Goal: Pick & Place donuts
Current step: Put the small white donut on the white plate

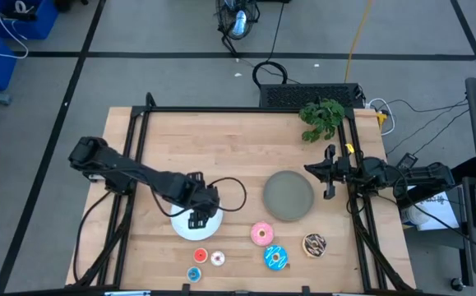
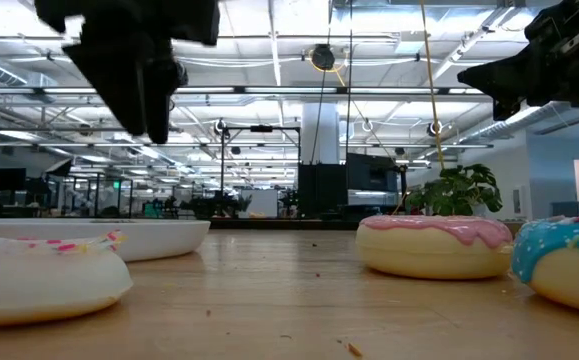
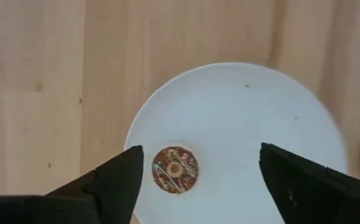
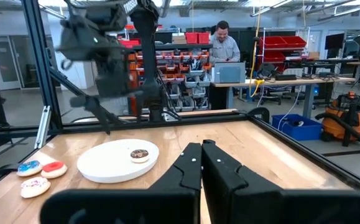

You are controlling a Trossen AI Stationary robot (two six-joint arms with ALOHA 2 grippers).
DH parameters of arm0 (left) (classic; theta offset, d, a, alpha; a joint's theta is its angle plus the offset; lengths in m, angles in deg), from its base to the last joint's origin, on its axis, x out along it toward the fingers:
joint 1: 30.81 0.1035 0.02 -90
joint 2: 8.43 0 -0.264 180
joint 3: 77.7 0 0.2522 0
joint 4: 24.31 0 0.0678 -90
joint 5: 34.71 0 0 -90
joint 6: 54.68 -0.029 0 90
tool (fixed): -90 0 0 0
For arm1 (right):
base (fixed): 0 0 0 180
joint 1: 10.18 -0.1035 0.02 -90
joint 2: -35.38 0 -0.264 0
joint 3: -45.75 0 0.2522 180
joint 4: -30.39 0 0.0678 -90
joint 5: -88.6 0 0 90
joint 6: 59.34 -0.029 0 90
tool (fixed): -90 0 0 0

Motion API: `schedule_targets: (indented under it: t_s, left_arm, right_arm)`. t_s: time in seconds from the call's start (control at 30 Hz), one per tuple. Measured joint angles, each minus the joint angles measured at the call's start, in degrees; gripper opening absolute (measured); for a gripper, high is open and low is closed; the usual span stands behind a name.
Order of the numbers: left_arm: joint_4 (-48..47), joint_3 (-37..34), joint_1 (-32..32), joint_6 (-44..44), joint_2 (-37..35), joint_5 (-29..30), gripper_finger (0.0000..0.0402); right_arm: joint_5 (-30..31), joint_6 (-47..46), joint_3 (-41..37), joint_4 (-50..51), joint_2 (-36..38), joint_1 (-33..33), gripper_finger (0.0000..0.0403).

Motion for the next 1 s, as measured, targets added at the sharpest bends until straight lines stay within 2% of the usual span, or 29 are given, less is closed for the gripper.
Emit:
schedule_targets:
  t_s: [0.13, 0.3, 0.63, 0.7, 0.83, 1.0]
  left_arm:
    - [-3.15, 3.76, -1.98, -0.53, 0.00, 0.34, 0.0262]
    - [-5.93, 6.99, -2.97, 1.38, -0.02, -1.01, 0.0182]
    - [-9.59, 6.82, -3.44, -1.16, -0.04, -2.85, 0.0014]
    - [-9.23, 6.82, -3.58, -2.74, -0.02, -2.79, 0.0008]
    - [-7.65, 6.82, -3.77, -4.44, -0.02, -2.67, 0.0022]
    - [-5.76, 6.82, -3.68, -2.13, -0.02, -1.38, 0.0025]
  right_arm:
    - [0.03, 0.02, 0.00, 0.02, 0.00, 0.00, 0.0000]
    - [0.04, 0.04, -0.01, 0.02, 0.00, 0.01, 0.0000]
    - [0.06, 0.45, -0.01, 0.02, 0.00, 0.00, 0.0000]
    - [0.06, 0.45, 0.00, 0.02, 0.00, 0.00, 0.0000]
    - [0.07, 0.46, -0.01, 0.03, 0.00, 0.00, 0.0000]
    - [0.06, 0.47, 0.00, 0.04, 0.00, 0.01, 0.0000]
